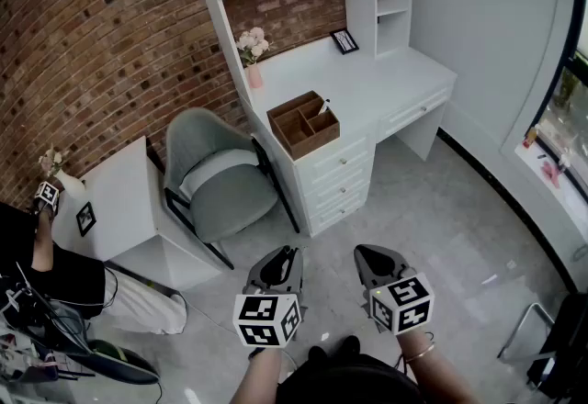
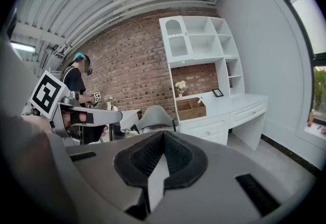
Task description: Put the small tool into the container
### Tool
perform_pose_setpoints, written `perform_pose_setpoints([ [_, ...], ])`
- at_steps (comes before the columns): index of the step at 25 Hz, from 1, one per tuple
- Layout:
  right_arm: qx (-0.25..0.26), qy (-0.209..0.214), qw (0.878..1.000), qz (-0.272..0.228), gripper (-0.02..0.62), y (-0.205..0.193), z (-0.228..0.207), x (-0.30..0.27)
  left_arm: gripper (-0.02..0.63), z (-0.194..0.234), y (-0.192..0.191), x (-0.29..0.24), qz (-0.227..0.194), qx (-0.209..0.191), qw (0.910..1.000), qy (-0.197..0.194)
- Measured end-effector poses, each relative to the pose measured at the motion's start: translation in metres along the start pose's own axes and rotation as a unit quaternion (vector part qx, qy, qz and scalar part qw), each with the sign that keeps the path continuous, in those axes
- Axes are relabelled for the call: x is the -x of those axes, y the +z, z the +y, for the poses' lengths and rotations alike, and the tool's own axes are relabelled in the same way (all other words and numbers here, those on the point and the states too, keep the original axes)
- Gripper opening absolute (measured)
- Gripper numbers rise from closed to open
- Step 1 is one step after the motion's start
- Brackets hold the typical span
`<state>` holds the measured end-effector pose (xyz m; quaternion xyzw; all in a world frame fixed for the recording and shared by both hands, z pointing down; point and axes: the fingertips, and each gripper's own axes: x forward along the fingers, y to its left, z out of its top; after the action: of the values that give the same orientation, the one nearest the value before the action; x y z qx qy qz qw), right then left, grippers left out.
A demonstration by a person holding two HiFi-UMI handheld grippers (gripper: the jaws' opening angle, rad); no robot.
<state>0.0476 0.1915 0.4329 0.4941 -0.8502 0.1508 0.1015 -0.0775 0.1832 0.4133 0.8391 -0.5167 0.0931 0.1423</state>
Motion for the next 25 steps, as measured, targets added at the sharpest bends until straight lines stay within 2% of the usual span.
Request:
perform_pose_setpoints([
  [17, -0.011, 0.028, 1.0, -0.001, 0.005, -0.004, -0.022, 0.004, 0.073, -0.019, 0.012, -0.015, -0.012, -0.011, 0.9997, 0.016],
  [25, -0.018, 0.035, 0.999, 0.002, 0.005, -0.001, -0.03, -0.023, 0.073, 0.002, 0.018, -0.046, -0.006, -0.012, 0.9997, 0.02],
])
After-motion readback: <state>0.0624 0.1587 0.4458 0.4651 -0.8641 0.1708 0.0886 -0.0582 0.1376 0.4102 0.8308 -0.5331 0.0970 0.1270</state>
